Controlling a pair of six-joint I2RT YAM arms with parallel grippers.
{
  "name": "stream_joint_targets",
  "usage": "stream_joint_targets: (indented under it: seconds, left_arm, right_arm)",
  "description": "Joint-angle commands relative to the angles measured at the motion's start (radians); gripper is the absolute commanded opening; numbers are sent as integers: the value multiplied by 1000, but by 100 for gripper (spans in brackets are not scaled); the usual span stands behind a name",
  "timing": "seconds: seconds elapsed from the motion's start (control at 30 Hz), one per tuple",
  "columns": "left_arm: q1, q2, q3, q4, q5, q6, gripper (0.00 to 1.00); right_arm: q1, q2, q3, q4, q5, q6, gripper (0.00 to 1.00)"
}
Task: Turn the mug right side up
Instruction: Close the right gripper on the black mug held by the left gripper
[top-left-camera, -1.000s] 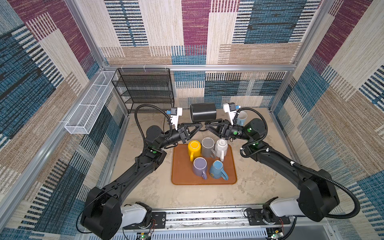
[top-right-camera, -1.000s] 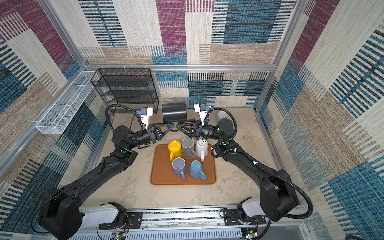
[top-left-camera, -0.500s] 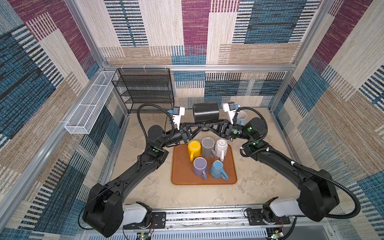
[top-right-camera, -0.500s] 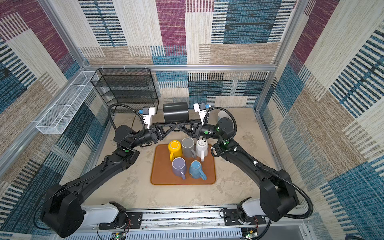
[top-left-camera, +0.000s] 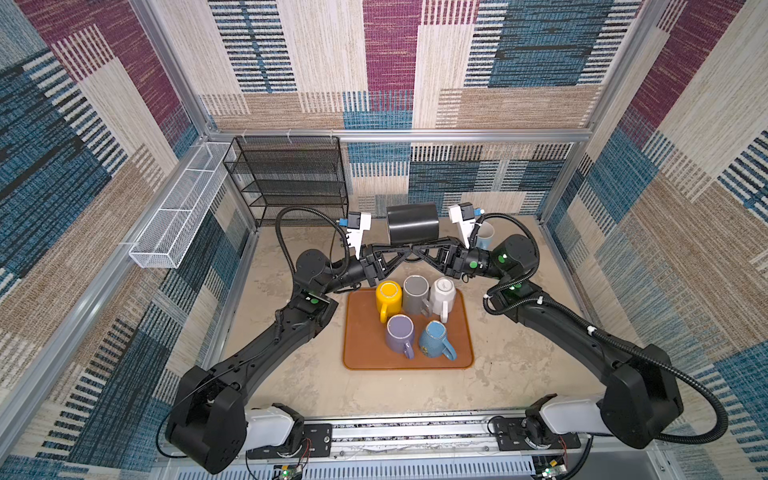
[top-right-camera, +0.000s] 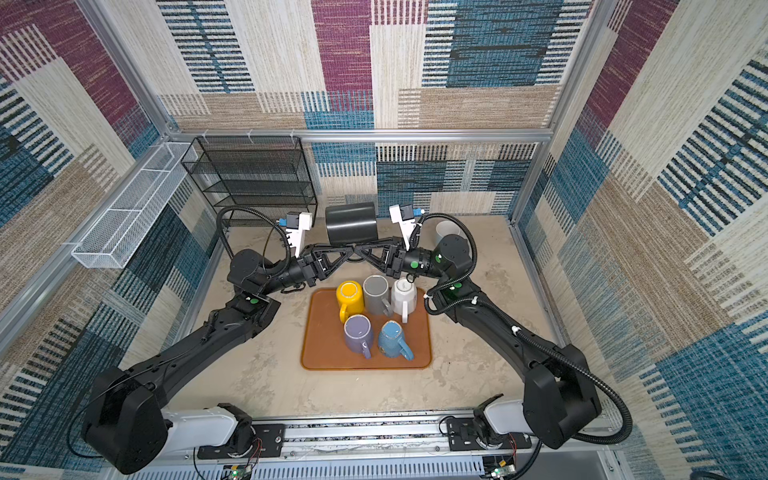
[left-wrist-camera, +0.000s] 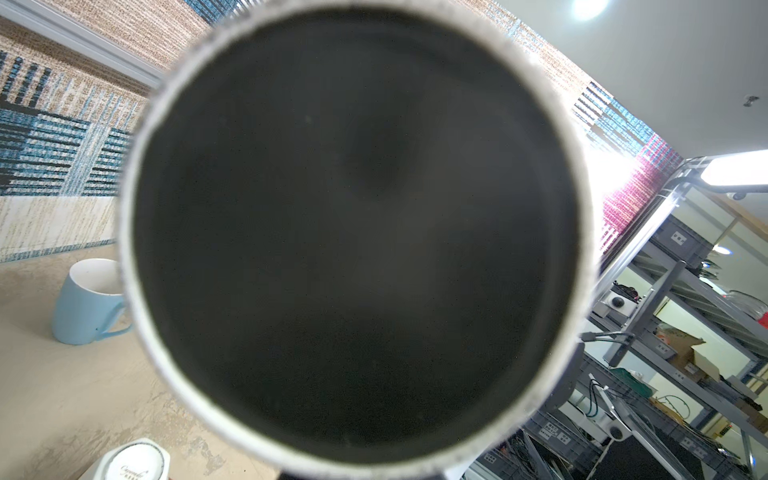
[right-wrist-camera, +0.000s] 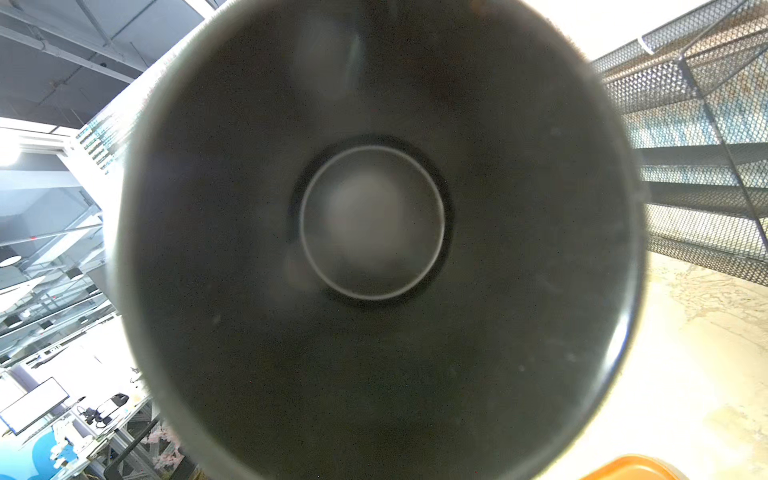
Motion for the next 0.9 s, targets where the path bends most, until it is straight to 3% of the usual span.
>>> stream_joint_targets:
  seconds: [0.0,0.2,0.27,0.3,0.53,0.7,0.87]
  left_arm:
    - [-4,0,3,-27,71,62,0]
    - [-4,-2,5,-46,60,63,0]
    - [-4,0,6,-46,55,58,10]
    - [-5,0,7,-47,52,56,21]
    - [-4,4,9,-45,49,48,57]
    - [-4,0,9,-52,48,53,70]
    - [-4,-17,5,-97,38,86,74]
  right_arm:
    - [4,-15,11,42,25,10,0]
    - [4,-26,14,3,41,-19,0]
    - [4,-33,15,-19,47,-37,0]
    - [4,-37,17,-31,52,-42,0]
    - [4,-46,23,-76,66,-71,0]
    - [4,-49,32,-112,77,-93,0]
    - [2,-61,70,-230,119,-177,0]
